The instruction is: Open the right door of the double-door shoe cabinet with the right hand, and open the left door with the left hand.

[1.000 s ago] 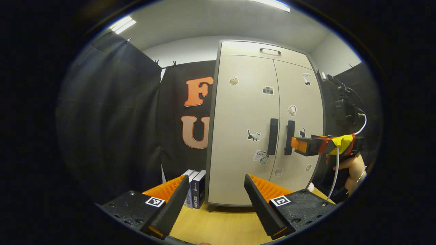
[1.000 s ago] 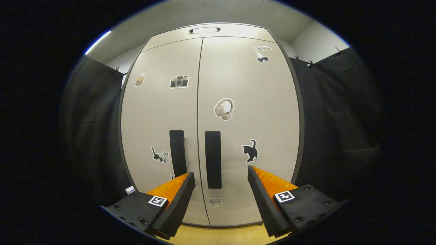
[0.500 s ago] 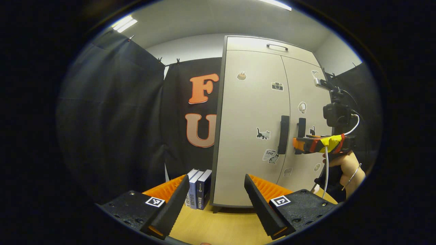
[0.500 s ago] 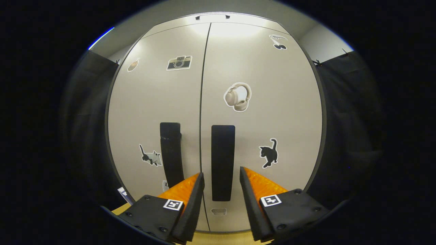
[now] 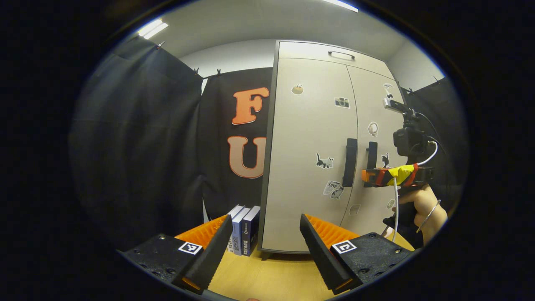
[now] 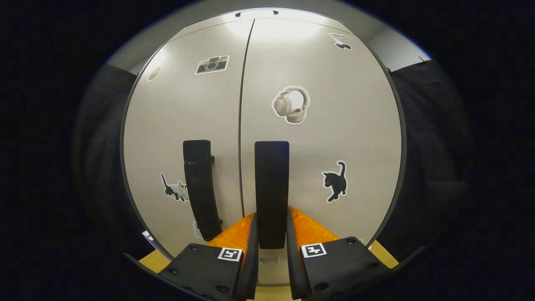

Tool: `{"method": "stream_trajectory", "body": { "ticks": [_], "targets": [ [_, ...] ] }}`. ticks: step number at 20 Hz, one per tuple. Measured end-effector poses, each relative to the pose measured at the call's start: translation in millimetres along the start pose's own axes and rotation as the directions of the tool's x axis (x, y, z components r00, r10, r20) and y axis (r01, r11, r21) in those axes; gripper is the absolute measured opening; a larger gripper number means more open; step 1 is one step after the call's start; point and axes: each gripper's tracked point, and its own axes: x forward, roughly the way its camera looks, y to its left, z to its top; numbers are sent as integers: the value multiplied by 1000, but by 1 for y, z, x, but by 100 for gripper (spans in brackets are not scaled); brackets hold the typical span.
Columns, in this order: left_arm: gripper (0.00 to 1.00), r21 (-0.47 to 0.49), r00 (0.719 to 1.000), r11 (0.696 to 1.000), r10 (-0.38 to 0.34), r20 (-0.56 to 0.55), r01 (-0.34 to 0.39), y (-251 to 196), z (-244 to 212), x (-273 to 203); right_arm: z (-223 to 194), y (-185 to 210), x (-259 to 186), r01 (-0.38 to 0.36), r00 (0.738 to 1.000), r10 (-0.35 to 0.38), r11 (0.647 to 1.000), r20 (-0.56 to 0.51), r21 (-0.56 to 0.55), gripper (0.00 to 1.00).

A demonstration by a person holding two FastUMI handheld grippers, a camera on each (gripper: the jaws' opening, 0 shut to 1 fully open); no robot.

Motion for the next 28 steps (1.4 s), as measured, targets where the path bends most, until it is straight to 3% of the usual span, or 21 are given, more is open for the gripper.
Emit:
{"method": "stream_trajectory", "body": {
  "ticks": [4,8,9,22,28],
  "targets": [
    [97,4,1000,1000,25,14,-25,1,6,-12,-2,-1,-4,-14,1000,14,1000,-16,-15,27],
    [98,0,999,1000,31,21,-31,-10,11,-27,-3,-3,-15,-58,998,57,998,-29,-27,28],
    [97,-6,999,999,32,25,-31,-13,12,-31,-2,-3,-21,-76,996,76,997,-37,-22,19],
    [98,-32,997,998,47,65,-45,-64,38,-98,-2,-23,-67,-199,979,197,979,-46,-33,19],
    [98,-40,997,998,46,68,-44,-78,43,-119,-1,-37,-82,-210,977,209,977,-44,-22,19]
  ]
}}
